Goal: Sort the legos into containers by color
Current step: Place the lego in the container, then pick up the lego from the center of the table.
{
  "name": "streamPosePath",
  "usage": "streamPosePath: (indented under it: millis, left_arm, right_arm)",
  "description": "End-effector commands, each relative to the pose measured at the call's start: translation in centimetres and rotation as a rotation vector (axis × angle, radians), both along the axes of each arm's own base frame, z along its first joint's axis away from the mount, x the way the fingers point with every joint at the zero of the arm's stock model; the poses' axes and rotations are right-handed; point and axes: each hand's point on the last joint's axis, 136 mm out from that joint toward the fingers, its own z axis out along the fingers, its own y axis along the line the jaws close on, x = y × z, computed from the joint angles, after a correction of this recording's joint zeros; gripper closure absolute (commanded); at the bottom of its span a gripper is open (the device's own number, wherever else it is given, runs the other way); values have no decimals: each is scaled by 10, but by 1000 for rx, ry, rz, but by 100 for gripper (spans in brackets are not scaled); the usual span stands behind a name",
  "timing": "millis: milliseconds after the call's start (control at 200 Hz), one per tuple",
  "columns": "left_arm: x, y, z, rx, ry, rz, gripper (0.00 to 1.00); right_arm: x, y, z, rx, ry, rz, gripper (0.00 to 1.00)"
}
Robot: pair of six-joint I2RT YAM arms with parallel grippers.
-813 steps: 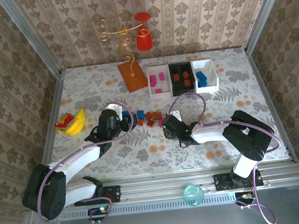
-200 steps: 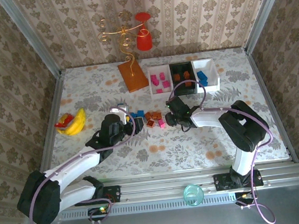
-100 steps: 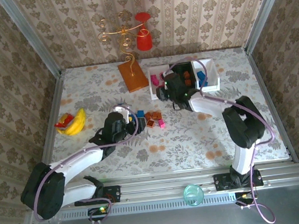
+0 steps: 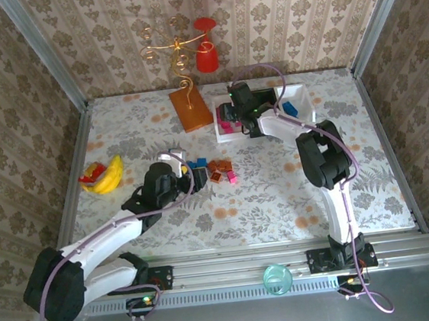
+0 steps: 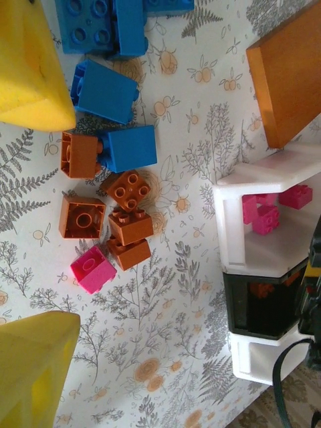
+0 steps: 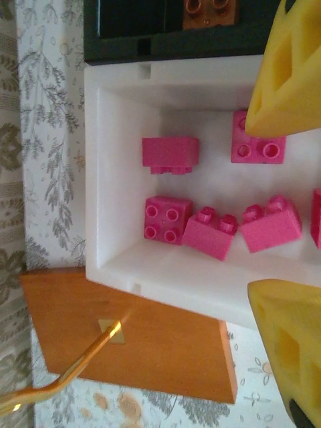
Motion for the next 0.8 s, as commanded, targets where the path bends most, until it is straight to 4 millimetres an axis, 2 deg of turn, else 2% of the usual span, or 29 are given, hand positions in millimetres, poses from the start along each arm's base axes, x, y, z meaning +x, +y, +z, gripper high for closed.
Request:
streamPosePath:
  millis: [0, 140, 280, 420, 490, 610, 795]
  left_arm:
    - [-5, 10, -12, 51, 7, 15, 27]
    - [-4, 15, -15, 58, 5, 28, 27]
    - [-2, 25, -22, 83, 9, 49, 27]
    - [-1, 42, -30, 88, 20, 91, 27]
    - [-1, 51, -32, 76, 23, 117, 26]
    - [-2, 62, -36, 58, 31, 152, 26]
    - [-4, 63, -37, 40, 47, 152, 26]
  right_arm:
    - [-35, 0, 34, 42, -35, 31, 38]
    - [-100, 11, 27, 98, -8, 97, 36]
    - [-167, 36, 5, 4, 50, 232, 34]
    - [-210, 43, -19, -99, 115, 301, 32]
    - [-222, 42, -33, -121, 142, 310, 31]
    - [-230, 44, -50, -145, 173, 315, 30]
    - [-224, 40, -75, -210, 202, 282, 30]
